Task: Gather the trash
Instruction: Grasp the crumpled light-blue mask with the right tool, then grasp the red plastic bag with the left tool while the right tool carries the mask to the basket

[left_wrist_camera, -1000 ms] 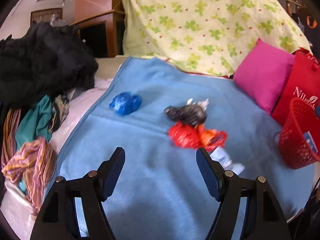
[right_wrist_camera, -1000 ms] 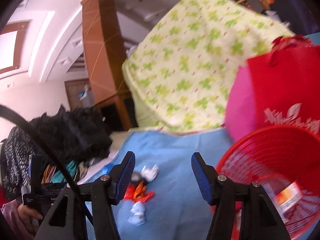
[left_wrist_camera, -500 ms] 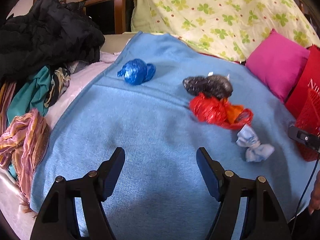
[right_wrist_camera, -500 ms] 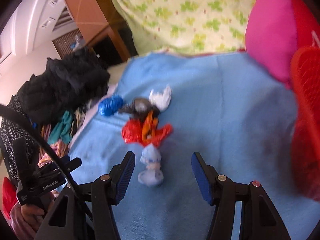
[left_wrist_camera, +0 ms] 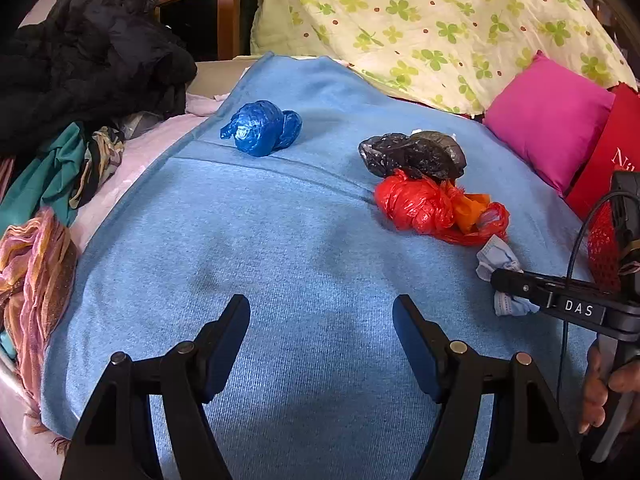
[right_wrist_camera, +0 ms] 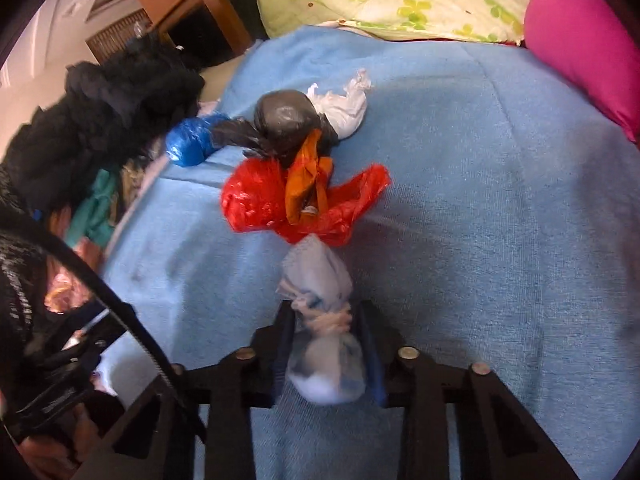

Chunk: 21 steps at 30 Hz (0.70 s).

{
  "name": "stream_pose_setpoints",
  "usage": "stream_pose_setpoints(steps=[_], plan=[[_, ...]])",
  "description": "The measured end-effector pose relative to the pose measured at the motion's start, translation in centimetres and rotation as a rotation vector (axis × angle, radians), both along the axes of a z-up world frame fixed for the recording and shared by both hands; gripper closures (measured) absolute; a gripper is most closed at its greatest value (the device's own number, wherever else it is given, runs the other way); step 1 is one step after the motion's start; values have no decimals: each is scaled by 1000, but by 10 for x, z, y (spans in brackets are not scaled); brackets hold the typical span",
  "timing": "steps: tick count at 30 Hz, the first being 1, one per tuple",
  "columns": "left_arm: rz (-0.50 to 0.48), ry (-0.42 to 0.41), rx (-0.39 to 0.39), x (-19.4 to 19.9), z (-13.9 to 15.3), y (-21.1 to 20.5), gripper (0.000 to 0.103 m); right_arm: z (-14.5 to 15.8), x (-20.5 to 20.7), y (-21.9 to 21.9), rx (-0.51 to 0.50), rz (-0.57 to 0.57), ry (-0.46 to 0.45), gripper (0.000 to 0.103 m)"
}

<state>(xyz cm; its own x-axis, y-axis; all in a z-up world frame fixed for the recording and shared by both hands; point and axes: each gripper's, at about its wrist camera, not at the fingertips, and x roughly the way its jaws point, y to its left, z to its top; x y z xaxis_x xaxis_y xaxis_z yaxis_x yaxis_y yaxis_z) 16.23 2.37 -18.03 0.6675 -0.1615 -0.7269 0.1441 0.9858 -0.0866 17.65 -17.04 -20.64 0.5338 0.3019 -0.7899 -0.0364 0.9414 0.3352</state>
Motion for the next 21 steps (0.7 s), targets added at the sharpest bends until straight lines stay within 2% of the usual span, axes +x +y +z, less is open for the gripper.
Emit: stream_pose_setpoints(steps=[5, 8, 10, 14, 20, 21], plan=[[-14, -3, -63, 13, 3, -6, 29, 13, -7, -8, 25, -21, -37, 75], [-36, -14, -112, 32, 11, -21, 29, 24, -15, -25, 60, -56, -63, 75], [-56, -11, -118, 45, 14, -36, 28, 29, -18, -33, 58, -76, -78, 75], [-72, 30, -125, 76, 11, -65, 28, 36, -20, -46, 82, -103, -78, 75], [-31, 122, -205, 113, -14, -81, 29, 44, -25, -58, 98, -117, -99, 75], [-22, 137, -240, 115, -19, -79, 43, 45, -26, -60, 98, -120, -102, 75]])
